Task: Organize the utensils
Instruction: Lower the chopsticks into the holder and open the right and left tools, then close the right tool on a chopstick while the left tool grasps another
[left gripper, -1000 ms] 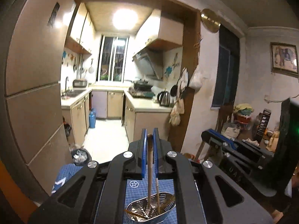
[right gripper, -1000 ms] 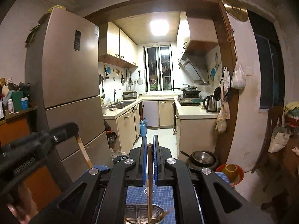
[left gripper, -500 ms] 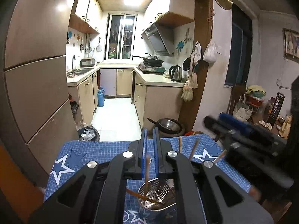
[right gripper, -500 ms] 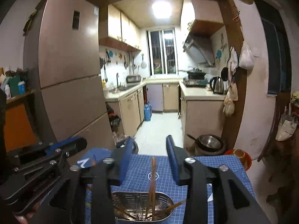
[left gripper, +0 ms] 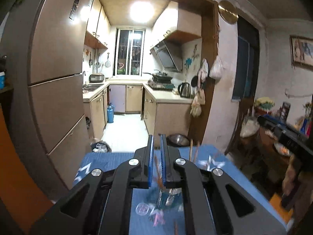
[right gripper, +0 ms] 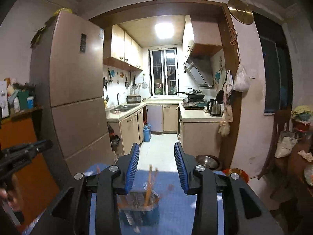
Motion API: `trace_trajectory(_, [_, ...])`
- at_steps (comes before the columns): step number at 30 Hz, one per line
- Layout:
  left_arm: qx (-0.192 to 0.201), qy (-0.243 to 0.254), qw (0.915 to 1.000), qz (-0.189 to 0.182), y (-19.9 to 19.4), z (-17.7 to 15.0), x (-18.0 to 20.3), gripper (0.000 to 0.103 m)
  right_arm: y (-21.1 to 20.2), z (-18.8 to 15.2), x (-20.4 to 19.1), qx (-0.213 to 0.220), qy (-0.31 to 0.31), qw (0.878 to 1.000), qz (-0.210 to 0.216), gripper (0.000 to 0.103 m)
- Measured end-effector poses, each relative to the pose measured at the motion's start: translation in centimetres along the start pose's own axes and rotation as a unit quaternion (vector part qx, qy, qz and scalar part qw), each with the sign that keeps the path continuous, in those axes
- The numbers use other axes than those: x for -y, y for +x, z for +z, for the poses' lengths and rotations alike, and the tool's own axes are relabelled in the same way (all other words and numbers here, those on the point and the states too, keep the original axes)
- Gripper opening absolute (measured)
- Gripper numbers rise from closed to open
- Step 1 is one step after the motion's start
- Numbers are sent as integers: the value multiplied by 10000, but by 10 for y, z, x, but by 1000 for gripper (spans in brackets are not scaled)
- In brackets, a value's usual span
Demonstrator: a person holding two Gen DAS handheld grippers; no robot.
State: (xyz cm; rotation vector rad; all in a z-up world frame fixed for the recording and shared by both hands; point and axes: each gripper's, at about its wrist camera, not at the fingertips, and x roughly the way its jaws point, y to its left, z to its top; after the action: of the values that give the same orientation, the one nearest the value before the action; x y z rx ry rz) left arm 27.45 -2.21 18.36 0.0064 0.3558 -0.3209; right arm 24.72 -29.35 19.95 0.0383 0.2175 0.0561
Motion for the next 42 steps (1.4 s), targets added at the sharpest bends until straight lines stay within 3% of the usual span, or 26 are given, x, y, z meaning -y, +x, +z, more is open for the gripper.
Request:
trace_trajectory(5, [-356,410,9985,-103,-47,-51,4,9,-69,-56,6,-440,-329,9985,-37,42])
trace_trajectory(7, [-570,514,9969,-192,-57,-77,8,16,-95,-87,7,-673,-457,9967,-60,51])
trace_trajectory(9, [-776,590,9950,-236,-62,-103,12,22,-114,-116,8,-879,-469,9949,-127,69])
trace_trajectory(10, [-914,617,9936,-263,-64,-121,14,26,-124,-134,9,-984,-467,9940,-128,71])
trace_trajectory(14, [-1319,644,9885,-357,-68,-178,23,40,-147,-194,5,-1436,-356,9888,-187,72])
trace_trajectory(20, [-1941,542,9770,-696,-65,-258,41,40,-171,-276,-15,-1755,-28,9841,-288,72])
trace_trajectory(22, [-2067,567,9739,-743,-66,-279,49,40,-173,-296,-23,-1820,94,9827,-318,67])
trace_trajectory(24, [-2160,630,9712,-783,-64,-294,53,40,-172,-313,-31,-1908,193,9809,-338,54])
trace_trajectory(26, [-2258,643,9691,-752,-58,-303,56,40,-169,-323,-38,-1971,313,9795,-291,49])
trace_trajectory(37, [-2560,597,9634,-531,-23,-324,56,40,-144,-343,-61,-2262,513,9725,-225,49])
trace_trajectory(42, [-2569,746,9624,-479,-21,-324,60,40,-133,-350,-69,-2354,305,9706,-388,39])
